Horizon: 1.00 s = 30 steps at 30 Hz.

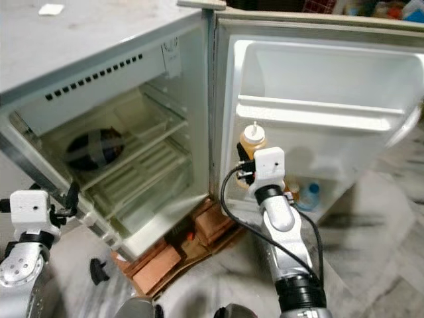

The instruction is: Restocking fridge

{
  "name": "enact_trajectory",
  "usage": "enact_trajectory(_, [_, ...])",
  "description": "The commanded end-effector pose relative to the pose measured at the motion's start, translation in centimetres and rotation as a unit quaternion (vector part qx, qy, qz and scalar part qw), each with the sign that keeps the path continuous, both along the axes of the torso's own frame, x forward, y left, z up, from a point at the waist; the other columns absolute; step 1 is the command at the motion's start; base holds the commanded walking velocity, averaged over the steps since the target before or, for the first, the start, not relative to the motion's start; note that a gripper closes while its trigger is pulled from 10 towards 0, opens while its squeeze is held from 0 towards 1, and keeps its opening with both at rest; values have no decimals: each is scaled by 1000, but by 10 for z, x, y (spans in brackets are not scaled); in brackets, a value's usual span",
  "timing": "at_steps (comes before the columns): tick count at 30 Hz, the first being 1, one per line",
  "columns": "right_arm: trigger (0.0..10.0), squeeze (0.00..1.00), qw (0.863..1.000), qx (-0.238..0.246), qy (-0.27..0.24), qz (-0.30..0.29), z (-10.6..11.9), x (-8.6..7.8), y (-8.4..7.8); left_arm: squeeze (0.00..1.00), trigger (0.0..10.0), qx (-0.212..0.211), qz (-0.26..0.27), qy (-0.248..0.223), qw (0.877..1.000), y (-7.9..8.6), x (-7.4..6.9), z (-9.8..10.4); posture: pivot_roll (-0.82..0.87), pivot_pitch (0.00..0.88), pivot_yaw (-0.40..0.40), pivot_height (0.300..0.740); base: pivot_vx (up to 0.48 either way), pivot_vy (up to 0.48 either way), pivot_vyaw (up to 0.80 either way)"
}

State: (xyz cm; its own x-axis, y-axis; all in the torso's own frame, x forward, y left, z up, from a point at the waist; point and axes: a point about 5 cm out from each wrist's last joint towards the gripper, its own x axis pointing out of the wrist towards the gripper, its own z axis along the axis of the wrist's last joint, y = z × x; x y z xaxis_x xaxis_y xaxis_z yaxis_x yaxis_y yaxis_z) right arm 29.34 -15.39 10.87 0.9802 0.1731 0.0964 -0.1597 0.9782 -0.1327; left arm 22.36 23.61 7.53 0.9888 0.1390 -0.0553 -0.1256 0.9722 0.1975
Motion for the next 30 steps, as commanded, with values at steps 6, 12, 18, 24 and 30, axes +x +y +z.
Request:
enact_trajectory(6, [10000, 0, 1000, 1, -9, 2, 4, 6, 7, 0, 10000, -2, -45, -15, 999, -18, 6, 7, 152, 92, 17, 740, 111, -40, 0])
enact_trajectory(12, [10000, 0, 1000, 1, -6, 5, 1, 4, 11, 0, 10000, 0, -36, -7, 999, -12, 0, 5, 158, 94, 6, 740, 0, 0, 0])
enact_trajectory(18, [10000, 0, 1000, 1, 4, -14, -3, -1, 3, 0, 10000, 4, -33, 0, 999, -11, -5, 3, 160, 91, -5, 740, 0, 0, 0])
enact_trajectory(24, [10000, 0, 1000, -3, 10, -20, -5, -2, -1, 0, 10000, 2, -35, 1, 999, -13, -6, 1, 155, 89, -11, 740, 0, 0, 0])
enact_trajectory(30, [10000, 0, 999, 4, 24, -24, -4, -4, -1, 0, 10000, -1, -38, 7, 999, -14, -7, 0, 156, 85, -17, 740, 0, 0, -753])
